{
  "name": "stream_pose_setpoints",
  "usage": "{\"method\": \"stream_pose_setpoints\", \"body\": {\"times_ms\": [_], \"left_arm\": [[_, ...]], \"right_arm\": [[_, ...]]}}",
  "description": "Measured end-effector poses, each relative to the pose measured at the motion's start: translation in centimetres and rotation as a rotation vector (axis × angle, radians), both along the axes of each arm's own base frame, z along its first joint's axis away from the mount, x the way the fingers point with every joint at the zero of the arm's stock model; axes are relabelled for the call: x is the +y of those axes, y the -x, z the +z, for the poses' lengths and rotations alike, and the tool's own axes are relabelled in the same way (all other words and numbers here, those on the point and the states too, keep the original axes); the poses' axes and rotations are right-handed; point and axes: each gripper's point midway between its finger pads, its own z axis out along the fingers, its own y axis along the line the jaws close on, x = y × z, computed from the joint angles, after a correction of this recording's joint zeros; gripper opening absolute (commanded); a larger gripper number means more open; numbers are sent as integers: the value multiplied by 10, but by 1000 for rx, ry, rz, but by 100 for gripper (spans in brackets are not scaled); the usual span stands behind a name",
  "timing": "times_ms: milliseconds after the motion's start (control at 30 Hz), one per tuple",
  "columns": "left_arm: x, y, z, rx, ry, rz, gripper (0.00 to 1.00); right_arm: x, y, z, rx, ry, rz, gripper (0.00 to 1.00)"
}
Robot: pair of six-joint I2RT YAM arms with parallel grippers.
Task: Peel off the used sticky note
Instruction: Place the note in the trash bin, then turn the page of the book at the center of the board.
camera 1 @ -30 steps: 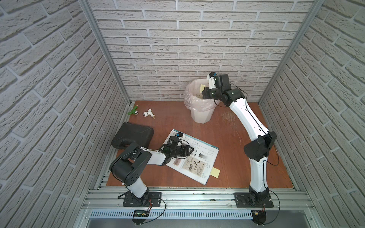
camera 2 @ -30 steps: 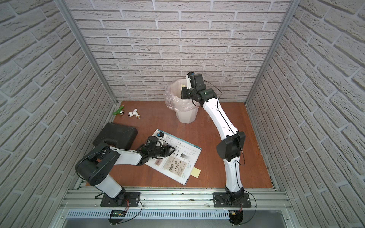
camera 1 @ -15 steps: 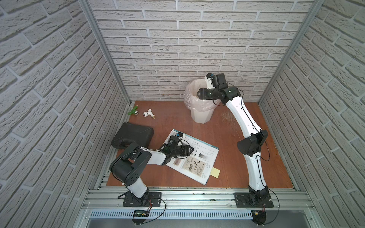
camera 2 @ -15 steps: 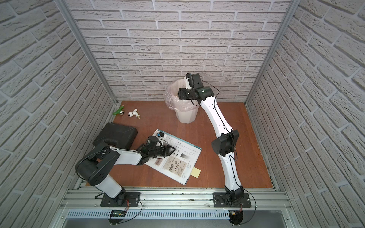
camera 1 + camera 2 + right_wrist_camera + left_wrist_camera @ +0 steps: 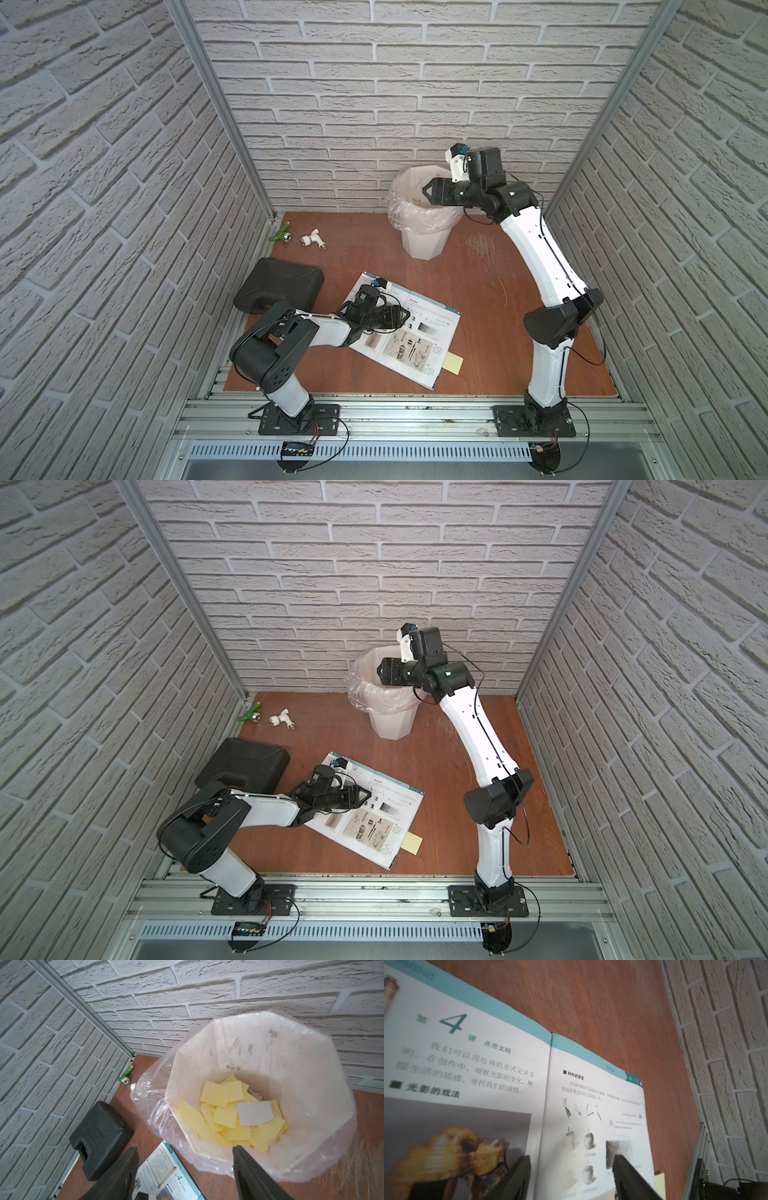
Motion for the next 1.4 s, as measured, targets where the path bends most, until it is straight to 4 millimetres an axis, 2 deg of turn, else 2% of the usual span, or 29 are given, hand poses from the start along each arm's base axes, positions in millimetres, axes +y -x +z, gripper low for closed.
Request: {"method": "stream_pose_setpoints", "body": {"times_ms": [133,267,367,533,767,1000,1267,1400], "left_arm": [[-9,5,0,4,-18,-26,59],[-20,13,0,12,-31,-59,59],[-29,16,0,13,-36,-84,59],[-45,20,0,7,-40,-127,59],[-51,23,0,1,-41,-140,60],[-54,27,0,-6,-45,-151,63],[-69,44,1,-8,-58,-217,65],[-77,55,1,-2,-73,-259,65]], "right_arm": [[-12,33,8,-15,-14,5,76],[-23,66,-9,10,-26,0,76],[-30,88,-32,50,-40,1,76],[-41,134,-85,157,-85,6,76],[-55,185,-142,288,-159,-6,76],[-64,224,-181,384,-207,-33,75],[-81,275,-255,606,-165,-104,75],[-92,299,-282,706,-119,-144,74]]}}
